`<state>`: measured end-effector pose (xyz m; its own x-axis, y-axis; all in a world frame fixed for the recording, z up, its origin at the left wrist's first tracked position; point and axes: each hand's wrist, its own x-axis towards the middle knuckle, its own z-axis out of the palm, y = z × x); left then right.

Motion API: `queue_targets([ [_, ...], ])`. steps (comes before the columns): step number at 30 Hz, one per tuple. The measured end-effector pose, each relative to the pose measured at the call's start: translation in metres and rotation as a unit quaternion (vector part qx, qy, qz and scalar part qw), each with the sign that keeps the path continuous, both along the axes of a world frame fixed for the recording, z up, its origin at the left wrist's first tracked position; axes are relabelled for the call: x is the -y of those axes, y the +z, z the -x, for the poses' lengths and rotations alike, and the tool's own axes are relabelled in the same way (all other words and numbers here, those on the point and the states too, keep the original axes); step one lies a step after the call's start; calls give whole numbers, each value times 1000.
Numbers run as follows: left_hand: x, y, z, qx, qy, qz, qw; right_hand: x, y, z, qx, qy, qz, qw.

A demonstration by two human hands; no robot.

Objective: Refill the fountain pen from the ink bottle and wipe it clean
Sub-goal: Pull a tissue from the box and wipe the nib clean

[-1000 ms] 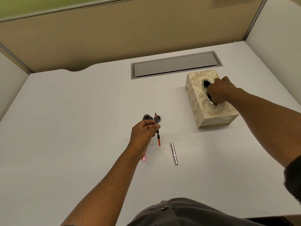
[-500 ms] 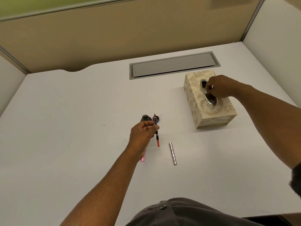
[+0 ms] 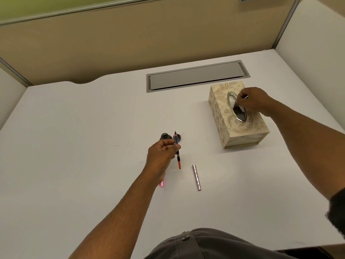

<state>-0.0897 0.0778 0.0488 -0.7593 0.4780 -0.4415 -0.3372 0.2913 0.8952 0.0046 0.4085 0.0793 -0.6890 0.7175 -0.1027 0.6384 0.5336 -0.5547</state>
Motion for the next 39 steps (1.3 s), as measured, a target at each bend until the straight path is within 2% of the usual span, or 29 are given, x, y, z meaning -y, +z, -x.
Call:
queue_targets([
  [6, -1, -2, 1, 3, 6, -4, 1000, 19, -1, 0, 43, 59, -192, 979],
  [8, 0, -3, 1, 3, 7, -5, 1000, 25, -4, 2, 42, 60, -223, 972],
  [12, 2, -3, 2, 3, 11, -5, 1000, 24, -2, 10, 73, 13, -157, 985],
  [16, 3, -5, 2, 3, 13, -4, 1000, 17, 14, 17, 90, -51, -33, 994],
  [19, 2, -4, 2, 3, 13, -4, 1000, 8, 16, 16, 44, -128, 89, 987],
  [22, 2, -4, 2, 1, 11, -2, 1000, 4, 16, 12, -65, -202, 162, 964],
  [26, 3, -5, 2, 2, 12, 0, 1000, 0, 16, 5, -77, -173, 132, 973],
  [30, 3, -6, 1, 4, 11, 1, 1000, 5, 15, -2, -54, -140, 154, 976],
  [34, 1, -6, 0, 6, 11, 3, 1000, 10, 11, -11, -11, -128, 93, 987],
  [39, 2, -4, -1, 3, 8, 0, 1000, 17, 19, -7, -57, -137, 12, 989],
])
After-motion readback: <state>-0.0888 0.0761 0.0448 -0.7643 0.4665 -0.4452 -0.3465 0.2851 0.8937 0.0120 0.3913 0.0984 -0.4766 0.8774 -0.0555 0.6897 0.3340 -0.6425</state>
